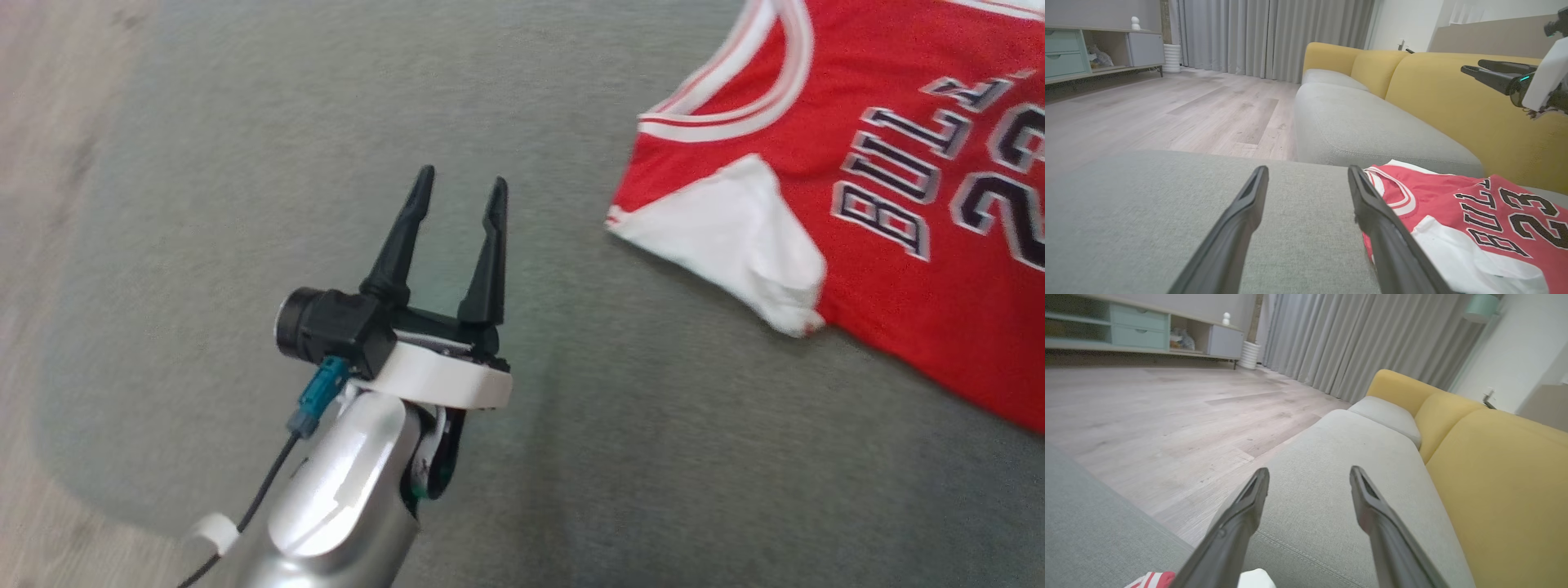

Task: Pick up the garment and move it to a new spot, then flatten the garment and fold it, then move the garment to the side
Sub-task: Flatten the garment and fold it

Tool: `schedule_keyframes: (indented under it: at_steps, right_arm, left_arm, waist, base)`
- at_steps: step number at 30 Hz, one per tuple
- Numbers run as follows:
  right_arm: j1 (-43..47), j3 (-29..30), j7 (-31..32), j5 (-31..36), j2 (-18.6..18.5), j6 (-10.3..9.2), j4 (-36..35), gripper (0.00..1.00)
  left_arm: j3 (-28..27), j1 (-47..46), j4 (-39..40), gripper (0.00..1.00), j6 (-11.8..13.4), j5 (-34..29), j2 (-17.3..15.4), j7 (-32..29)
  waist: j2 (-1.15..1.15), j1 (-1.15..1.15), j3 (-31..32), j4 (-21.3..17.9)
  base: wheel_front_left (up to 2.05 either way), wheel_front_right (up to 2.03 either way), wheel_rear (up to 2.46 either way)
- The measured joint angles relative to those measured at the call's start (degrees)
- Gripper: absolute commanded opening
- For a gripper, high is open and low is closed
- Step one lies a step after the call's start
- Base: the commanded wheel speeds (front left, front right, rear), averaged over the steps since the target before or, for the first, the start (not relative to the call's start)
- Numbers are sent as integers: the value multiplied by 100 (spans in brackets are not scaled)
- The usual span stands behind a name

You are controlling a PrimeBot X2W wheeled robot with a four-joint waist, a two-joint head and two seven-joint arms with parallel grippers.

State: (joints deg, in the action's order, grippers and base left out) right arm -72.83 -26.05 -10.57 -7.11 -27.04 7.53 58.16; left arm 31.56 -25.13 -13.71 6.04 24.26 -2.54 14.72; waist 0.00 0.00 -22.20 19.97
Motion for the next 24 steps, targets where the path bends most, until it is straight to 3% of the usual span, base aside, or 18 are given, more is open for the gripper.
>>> schedule_keyframes:
  at_steps: [4, 6, 10, 16, 24]
  right_arm:
    - [270, 407, -322, -40, 376, 0, -15, 100]
    - [767, 787, -380, -218, 738, 0, -341, 100]
    - [1838, 1555, -389, -368, 1177, 0, -1518, 100]
    - [4159, 2348, -405, -280, 2119, 0, -3116, 100]
    - [6202, 2352, -405, -398, 2371, 0, -4109, 100]
  left_arm:
    - [-210, -31, -40, 100, -30, -196, 11, 0]
    - [-416, -26, -97, 100, -71, -350, 10, 0]
    - [-730, 5, -146, 100, -177, -521, 8, 1]
    - [-1020, 398, -279, 100, -309, -680, 3, 0]
    - [-1280, 900, -405, 100, -379, -759, 1, 1]
  waist:
    - [0, -1, 96, -355]
    - [0, 0, 194, -666]
    - [0, -1, 365, -1117]
    - [0, -1, 719, -1760]
    - [0, -2, 1226, -2431]
  base:
    - [0, 0, 0]
    - [0, 0, 0]
    - [0, 0, 0]
    - [0, 0, 0]
    - [0, 0, 0]
